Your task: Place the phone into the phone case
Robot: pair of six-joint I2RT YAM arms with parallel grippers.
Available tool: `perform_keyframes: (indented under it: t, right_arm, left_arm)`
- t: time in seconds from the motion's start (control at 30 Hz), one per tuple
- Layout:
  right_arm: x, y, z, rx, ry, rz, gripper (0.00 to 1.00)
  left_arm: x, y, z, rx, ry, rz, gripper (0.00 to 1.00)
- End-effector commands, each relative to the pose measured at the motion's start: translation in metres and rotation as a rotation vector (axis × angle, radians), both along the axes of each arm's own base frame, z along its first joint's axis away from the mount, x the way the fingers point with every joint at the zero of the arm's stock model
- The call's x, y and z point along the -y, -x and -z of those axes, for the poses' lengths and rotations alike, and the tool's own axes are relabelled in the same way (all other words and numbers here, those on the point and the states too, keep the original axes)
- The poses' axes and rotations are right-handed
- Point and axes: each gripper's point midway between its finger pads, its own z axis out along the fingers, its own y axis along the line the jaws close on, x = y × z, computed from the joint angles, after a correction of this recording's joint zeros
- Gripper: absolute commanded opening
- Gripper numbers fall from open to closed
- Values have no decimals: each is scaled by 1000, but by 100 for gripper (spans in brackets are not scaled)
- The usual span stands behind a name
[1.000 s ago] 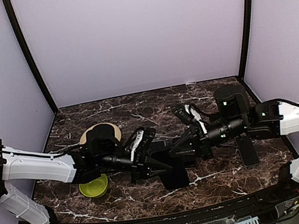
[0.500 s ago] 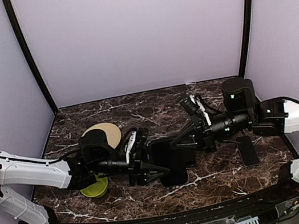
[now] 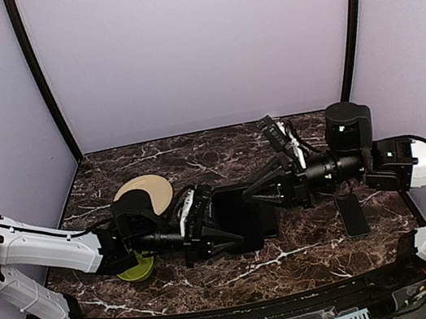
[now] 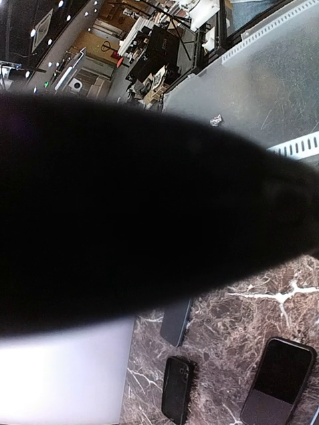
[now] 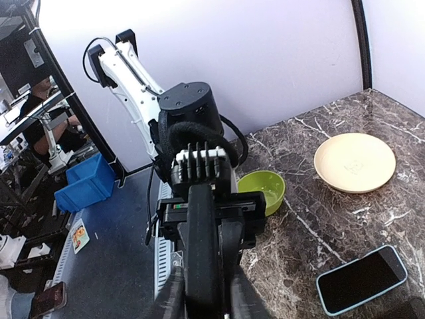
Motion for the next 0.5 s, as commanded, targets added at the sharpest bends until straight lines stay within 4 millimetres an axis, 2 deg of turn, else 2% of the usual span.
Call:
perform_keyframes:
  t: [0.0,0.03,0.07,0.13,0.2,0.3,0.4,0.47]
  right_arm:
    - [9,-6,-20,-5,-85,60,67]
    - [9,-6,-4,-27,-48,65,73]
    - [11,-5,12,-52,-20,68,74]
    - [11,0,29,-86,-16,49,73]
    - [9,8,33,-98,-33,14,71]
    - [1,26,35,-80,-39,-46,68]
    - [-4,31,48,-83,-7,-46,58]
    - [-6,31,57,-96,13,-54,39]
  left_arm:
    - [-6,-4,-23,75,101,-48,0]
    - [-8,-3,-32,88,124,-52,0]
    - [-9,-4,-41,103,153,-56,0]
    - [-10,0,-58,123,196,-39,0]
    - [-9,4,-69,126,218,-12,0]
    - [-8,5,-74,113,227,-4,0]
    - [-9,4,-76,87,238,-6,0]
    - [-11,4,-81,69,254,-2,0]
